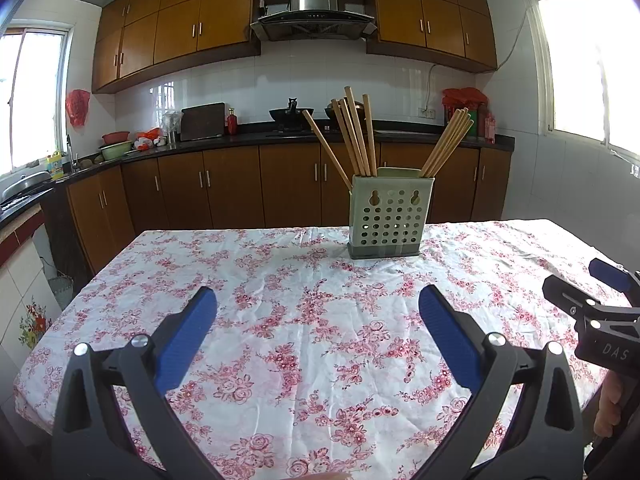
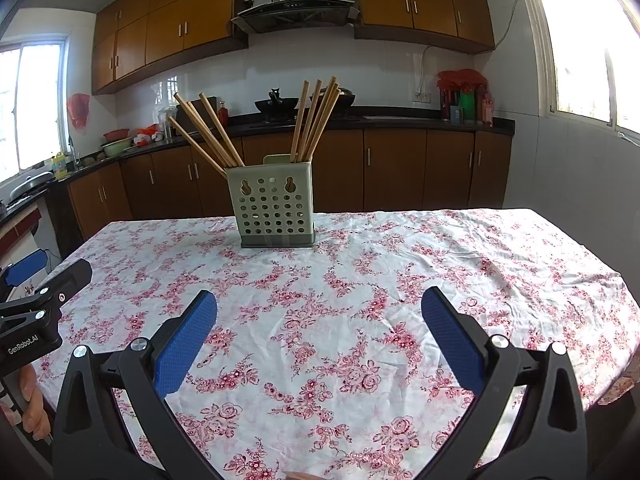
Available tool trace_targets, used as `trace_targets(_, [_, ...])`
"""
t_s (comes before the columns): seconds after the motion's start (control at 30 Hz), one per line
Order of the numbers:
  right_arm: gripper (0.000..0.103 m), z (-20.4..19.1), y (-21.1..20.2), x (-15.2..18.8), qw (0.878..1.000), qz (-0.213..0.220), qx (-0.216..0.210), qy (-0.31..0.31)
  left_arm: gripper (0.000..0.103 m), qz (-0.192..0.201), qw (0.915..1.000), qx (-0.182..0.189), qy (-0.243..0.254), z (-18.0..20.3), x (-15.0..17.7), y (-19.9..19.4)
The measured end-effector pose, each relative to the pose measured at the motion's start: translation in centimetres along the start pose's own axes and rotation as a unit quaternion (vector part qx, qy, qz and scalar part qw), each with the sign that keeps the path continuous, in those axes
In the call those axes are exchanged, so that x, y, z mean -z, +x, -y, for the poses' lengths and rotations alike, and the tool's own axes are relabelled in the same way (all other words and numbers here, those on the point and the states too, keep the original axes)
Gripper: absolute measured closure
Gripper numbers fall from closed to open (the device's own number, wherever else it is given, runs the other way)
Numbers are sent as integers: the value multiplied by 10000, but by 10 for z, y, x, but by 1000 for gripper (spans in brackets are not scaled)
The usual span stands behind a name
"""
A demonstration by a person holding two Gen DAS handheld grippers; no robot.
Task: Organize utensils
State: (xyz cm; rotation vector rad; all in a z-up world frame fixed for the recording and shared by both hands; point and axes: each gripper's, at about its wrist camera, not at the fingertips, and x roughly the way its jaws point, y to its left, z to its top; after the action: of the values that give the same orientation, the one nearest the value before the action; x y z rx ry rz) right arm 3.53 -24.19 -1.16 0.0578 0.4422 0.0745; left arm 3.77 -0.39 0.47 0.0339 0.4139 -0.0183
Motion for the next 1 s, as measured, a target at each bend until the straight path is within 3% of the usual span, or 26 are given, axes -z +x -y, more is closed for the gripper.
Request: trace_targets(1.0, [2, -1, 0, 1, 10000, -21, 14, 38, 4, -20, 10000, -2, -13, -1, 2, 1])
